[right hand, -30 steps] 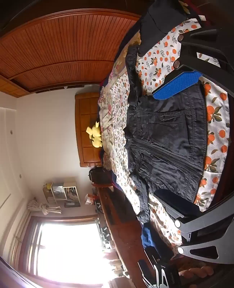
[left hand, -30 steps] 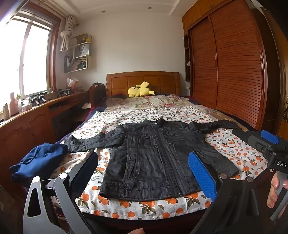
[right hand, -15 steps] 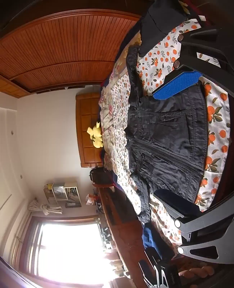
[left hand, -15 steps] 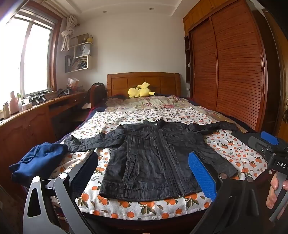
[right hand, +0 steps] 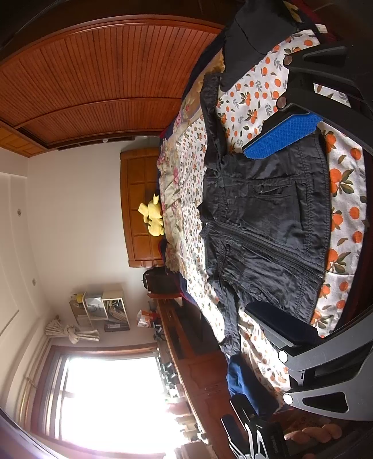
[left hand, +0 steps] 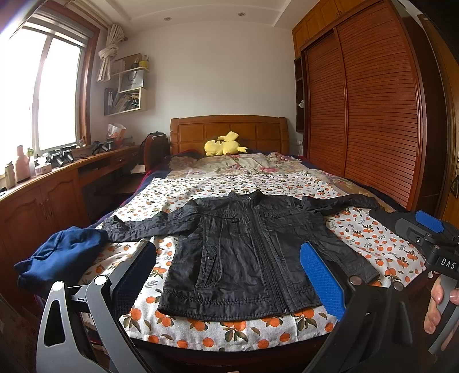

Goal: Fold large clothes

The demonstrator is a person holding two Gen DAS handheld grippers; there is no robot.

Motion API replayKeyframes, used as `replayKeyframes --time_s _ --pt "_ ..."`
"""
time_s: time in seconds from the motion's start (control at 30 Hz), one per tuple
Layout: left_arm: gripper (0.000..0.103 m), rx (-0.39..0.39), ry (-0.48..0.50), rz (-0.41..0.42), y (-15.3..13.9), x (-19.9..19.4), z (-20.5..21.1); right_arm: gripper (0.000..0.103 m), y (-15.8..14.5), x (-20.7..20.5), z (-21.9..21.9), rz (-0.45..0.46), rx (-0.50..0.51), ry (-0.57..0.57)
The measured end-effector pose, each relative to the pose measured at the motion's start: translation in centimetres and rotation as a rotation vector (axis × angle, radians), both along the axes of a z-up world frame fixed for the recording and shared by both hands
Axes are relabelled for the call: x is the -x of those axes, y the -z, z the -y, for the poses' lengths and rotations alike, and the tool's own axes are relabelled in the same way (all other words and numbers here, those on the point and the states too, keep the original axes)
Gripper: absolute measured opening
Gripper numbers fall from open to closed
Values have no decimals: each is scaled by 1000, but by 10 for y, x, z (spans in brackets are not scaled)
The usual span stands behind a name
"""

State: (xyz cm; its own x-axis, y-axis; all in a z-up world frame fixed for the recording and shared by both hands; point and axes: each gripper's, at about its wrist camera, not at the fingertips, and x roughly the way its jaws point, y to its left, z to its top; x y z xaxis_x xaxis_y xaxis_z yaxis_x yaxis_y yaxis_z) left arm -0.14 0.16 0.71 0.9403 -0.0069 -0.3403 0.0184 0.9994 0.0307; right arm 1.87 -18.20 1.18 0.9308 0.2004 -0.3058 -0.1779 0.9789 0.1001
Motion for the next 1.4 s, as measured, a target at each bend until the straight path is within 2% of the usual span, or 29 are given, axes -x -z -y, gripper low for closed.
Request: replayKeyframes --time_s 1.4 --pt "101 3 -6 -4 1 -3 -2 96 1 -2 1 -4 1 0"
